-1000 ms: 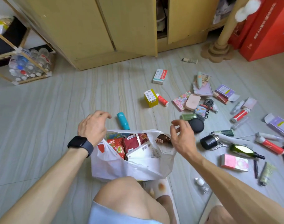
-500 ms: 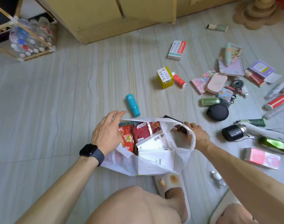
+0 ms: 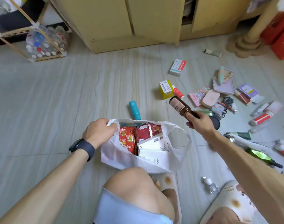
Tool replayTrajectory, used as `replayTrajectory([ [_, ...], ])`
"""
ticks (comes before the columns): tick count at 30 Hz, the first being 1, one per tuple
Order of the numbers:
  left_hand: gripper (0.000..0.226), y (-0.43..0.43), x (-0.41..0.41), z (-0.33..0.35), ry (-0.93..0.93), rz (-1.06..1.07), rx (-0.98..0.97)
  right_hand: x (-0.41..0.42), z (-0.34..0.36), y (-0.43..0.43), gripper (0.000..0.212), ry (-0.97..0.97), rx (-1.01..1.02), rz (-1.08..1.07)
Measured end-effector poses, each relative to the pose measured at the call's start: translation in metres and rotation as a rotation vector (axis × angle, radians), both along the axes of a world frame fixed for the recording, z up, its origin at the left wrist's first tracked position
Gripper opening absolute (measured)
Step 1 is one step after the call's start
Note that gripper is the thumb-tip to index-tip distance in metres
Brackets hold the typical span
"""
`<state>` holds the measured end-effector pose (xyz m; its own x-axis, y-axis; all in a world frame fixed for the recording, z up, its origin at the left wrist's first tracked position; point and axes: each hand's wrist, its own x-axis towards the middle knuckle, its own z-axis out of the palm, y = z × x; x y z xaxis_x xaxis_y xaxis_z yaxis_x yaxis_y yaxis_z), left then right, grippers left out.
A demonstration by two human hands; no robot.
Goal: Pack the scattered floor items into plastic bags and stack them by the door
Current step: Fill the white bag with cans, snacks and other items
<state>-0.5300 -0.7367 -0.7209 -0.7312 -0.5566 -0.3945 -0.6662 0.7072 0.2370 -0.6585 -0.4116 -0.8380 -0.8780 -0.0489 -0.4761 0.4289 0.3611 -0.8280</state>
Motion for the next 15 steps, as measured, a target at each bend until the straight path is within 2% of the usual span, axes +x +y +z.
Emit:
replayTrajectory([
  [3, 0.023, 0.007, 0.007, 0.018, 0.264, 0.243, 0.406, 0.007, 0.054, -0.017, 0.011, 0.056, -0.236, 0.031],
  [6, 0.015, 0.011, 0.011, 0.033, 0.459, 0.362, 0.612, 0.023, 0.095, -0.031, 0.014, 0.092, -0.301, 0.202],
  [10, 0.011, 0.017, 0.017, 0.042, 0.486, 0.350, 0.772, 0.052, 0.107, -0.061, 0.024, 0.129, -0.028, 0.549],
  [15, 0.024, 0.021, 0.021, 0.045, 0.506, 0.375, 0.916, 0.075, 0.082, -0.113, 0.037, 0.238, 0.255, 0.852],
])
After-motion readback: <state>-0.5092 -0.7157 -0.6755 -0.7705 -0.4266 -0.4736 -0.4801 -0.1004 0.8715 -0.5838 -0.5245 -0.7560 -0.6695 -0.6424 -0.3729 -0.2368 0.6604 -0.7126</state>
